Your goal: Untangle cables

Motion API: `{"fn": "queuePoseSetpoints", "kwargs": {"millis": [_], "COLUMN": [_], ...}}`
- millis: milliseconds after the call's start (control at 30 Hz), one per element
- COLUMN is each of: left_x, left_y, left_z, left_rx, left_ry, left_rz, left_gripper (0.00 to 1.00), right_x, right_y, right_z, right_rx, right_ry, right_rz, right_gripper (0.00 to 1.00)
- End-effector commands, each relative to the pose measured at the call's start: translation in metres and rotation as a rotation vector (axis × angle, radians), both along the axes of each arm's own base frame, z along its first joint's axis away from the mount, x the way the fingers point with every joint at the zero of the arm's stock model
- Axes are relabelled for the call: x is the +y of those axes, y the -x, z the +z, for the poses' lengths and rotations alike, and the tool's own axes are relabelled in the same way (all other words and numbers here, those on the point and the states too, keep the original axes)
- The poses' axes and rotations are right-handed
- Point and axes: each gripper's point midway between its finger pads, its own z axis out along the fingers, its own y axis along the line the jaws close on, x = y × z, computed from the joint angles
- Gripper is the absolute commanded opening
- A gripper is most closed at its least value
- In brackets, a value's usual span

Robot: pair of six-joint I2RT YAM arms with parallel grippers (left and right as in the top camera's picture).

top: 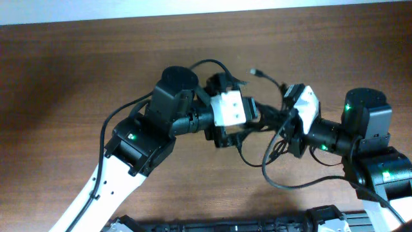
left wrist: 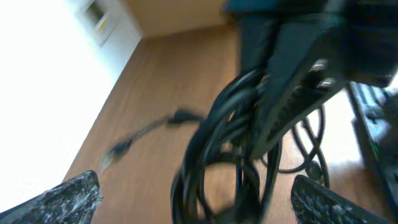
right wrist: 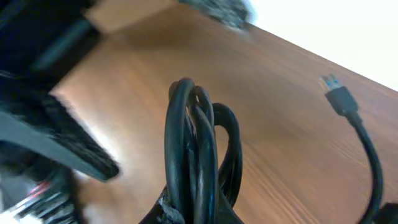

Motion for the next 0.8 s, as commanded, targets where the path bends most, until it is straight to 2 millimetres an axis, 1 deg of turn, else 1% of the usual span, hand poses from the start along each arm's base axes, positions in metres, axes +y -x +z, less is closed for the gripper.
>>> {"fn": "queuePoseSetpoints", "kwargs": {"millis": [0, 67, 133, 233, 300, 367, 500, 567, 633, 767], "left_x": [0.04, 0.058, 0.071, 0.08, 0.083, 0.077, 0.052, 0.046, 0.046, 0.054], "left_y": [-0.05, -0.064, -0.074, -0.08, -0.083, -0.08, -0.062, -0.056, -0.056, -0.052], "left_z": [0.004, 0.004, 0.004, 0.005, 0.005, 0.01, 0.029, 0.034, 0.037, 0.045], "left_rx": [0.195, 0.315, 0.434, 0.516, 0.575, 0.621, 0.666, 0.674, 0.674, 0.683], "left_ry": [0.087, 0.174, 0.261, 0.33, 0.376, 0.409, 0.449, 0.457, 0.461, 0.48], "left_rz": [0.463, 0.612, 0.71, 0.777, 0.812, 0.773, 0.57, 0.516, 0.506, 0.472], "left_gripper": [0.99, 0.99, 0.99, 0.99, 0.99, 0.99, 0.99, 0.99, 0.99, 0.99], "right_x": [-0.02, -0.019, -0.018, -0.018, -0.015, -0.011, 0.0, 0.005, 0.008, 0.01], "right_y": [-0.023, -0.029, -0.035, -0.04, -0.04, -0.038, -0.03, -0.026, -0.024, -0.022], "right_z": [0.004, 0.014, 0.028, 0.039, 0.044, 0.048, 0.062, 0.069, 0.073, 0.079], "right_rx": [0.011, -0.012, -0.039, -0.054, -0.067, -0.08, -0.119, -0.143, -0.161, -0.183], "right_ry": [0.006, -0.03, -0.084, -0.132, -0.146, -0.16, -0.201, -0.218, -0.228, -0.237], "right_rz": [-0.194, -0.211, -0.233, -0.25, -0.235, -0.206, -0.114, -0.072, -0.05, -0.026], "right_gripper": [0.04, 0.04, 0.04, 0.04, 0.04, 0.04, 0.04, 0.04, 0.04, 0.04]}}
